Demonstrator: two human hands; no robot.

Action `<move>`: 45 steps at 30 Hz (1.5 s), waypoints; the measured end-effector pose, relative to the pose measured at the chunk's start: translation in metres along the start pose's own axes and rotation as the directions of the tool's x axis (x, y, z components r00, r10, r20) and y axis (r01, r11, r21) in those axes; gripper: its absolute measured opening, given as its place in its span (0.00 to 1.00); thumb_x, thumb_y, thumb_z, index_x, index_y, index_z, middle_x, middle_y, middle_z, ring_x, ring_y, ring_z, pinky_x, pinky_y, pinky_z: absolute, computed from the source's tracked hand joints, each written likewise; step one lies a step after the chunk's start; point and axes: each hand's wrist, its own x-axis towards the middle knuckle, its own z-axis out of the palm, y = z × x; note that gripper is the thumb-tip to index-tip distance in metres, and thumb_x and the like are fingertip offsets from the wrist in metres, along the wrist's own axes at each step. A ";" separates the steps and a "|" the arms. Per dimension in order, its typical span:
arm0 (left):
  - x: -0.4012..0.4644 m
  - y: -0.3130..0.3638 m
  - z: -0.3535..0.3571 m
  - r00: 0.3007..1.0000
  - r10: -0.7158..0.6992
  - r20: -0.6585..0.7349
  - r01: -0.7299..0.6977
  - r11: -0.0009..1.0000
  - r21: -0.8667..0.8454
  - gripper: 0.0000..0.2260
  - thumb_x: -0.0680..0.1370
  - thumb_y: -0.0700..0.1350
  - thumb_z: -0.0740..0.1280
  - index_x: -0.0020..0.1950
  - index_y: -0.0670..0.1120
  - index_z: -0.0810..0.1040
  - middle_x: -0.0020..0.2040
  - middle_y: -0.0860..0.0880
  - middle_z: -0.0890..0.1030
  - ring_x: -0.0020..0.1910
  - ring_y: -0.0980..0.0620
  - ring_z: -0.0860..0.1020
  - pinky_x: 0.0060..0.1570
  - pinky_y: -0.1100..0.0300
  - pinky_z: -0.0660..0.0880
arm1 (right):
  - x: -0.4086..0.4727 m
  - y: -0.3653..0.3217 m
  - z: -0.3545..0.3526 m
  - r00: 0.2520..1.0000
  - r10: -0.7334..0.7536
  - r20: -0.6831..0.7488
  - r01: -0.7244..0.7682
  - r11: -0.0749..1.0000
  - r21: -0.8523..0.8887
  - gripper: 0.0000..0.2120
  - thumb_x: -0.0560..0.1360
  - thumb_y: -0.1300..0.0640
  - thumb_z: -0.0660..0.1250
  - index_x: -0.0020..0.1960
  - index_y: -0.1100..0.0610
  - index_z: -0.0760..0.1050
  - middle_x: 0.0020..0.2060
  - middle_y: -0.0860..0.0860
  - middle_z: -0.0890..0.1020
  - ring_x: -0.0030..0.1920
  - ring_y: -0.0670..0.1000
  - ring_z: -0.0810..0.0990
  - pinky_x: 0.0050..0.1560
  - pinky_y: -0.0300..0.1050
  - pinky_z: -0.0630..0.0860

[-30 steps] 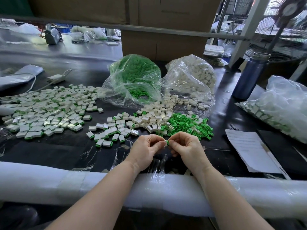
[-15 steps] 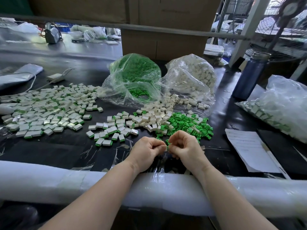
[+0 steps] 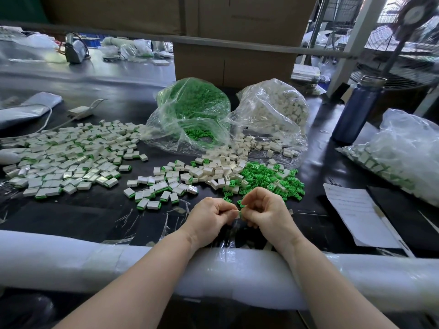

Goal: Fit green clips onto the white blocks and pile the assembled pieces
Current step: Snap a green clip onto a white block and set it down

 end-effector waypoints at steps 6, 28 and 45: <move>-0.001 0.001 0.000 1.000 0.014 0.008 -0.015 1.000 0.026 0.05 0.75 0.41 0.68 0.45 0.43 0.83 0.36 0.51 0.78 0.39 0.54 0.75 0.50 0.56 0.74 | 0.000 0.001 -0.001 1.000 0.001 0.017 -0.001 1.000 -0.012 0.11 0.71 0.73 0.66 0.39 0.57 0.73 0.28 0.48 0.78 0.26 0.42 0.74 0.29 0.34 0.72; -0.001 -0.002 0.002 0.993 0.087 -0.077 -0.091 0.994 -0.060 0.12 0.74 0.39 0.70 0.44 0.56 0.73 0.37 0.53 0.75 0.33 0.58 0.73 0.39 0.65 0.74 | 0.002 0.002 -0.001 0.995 0.067 -0.074 -0.056 0.989 0.135 0.06 0.74 0.68 0.66 0.41 0.59 0.76 0.28 0.52 0.79 0.27 0.45 0.76 0.29 0.37 0.74; 0.000 -0.001 0.001 0.996 -0.061 -0.068 0.063 0.997 0.040 0.06 0.77 0.47 0.65 0.46 0.47 0.81 0.40 0.49 0.82 0.43 0.49 0.79 0.51 0.51 0.75 | 0.004 0.003 0.008 0.991 0.107 -0.075 -0.110 0.993 -0.043 0.10 0.76 0.62 0.65 0.35 0.57 0.75 0.25 0.50 0.77 0.23 0.43 0.73 0.24 0.35 0.70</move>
